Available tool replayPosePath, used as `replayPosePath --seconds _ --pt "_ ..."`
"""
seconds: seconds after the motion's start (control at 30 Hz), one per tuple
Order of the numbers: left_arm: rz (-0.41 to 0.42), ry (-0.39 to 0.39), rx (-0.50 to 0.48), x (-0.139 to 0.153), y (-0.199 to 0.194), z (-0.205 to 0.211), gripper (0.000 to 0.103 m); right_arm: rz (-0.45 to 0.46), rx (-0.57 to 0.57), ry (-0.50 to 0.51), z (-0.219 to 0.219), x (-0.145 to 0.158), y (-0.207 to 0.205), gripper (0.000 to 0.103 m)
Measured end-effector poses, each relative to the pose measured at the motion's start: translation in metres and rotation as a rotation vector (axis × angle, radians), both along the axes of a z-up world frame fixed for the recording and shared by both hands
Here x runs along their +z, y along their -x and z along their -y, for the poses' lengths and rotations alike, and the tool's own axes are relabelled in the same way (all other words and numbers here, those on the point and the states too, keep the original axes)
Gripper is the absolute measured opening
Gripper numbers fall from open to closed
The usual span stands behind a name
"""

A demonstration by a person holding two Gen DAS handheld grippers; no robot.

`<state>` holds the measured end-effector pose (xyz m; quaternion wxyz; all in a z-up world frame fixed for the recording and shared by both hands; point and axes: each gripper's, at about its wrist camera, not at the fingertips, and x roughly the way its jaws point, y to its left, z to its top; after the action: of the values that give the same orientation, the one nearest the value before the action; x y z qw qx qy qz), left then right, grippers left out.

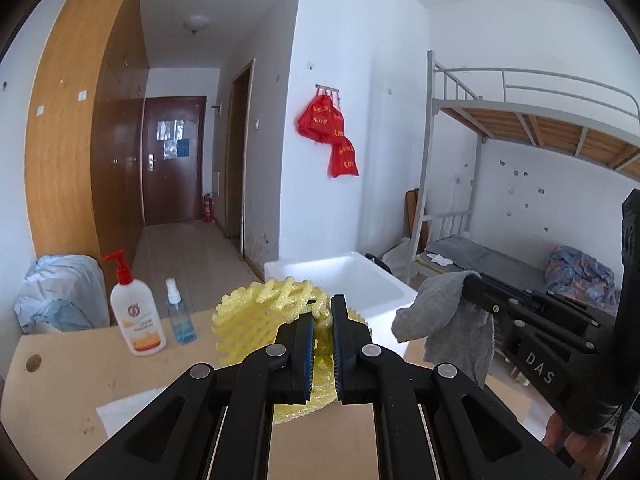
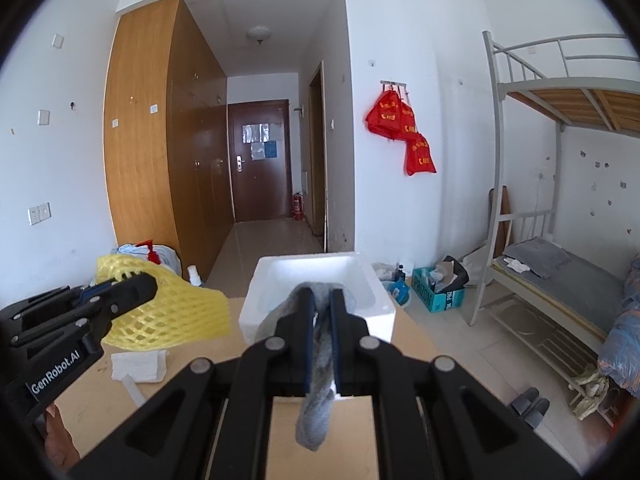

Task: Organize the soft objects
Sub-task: 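Lift the foam net and grey sock and carry both toward the white foam box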

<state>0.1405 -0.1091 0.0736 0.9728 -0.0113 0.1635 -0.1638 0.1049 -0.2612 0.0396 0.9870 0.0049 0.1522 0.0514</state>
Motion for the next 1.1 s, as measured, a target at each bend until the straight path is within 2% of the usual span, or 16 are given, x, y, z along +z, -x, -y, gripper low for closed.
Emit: replayPosePath --seconds 0.6,1.1 --pt "-0.023 0.000 0.036 -0.009 -0.096 0.009 0.008 -0.041 0.038 -0.025 -0.005 0.002 -0.089 0.010" --pt "-0.042 0.012 0.071 -0.020 -0.118 0.004 0.008 -0.091 0.050 -0.012 -0.011 -0.009 -0.124 0.010"
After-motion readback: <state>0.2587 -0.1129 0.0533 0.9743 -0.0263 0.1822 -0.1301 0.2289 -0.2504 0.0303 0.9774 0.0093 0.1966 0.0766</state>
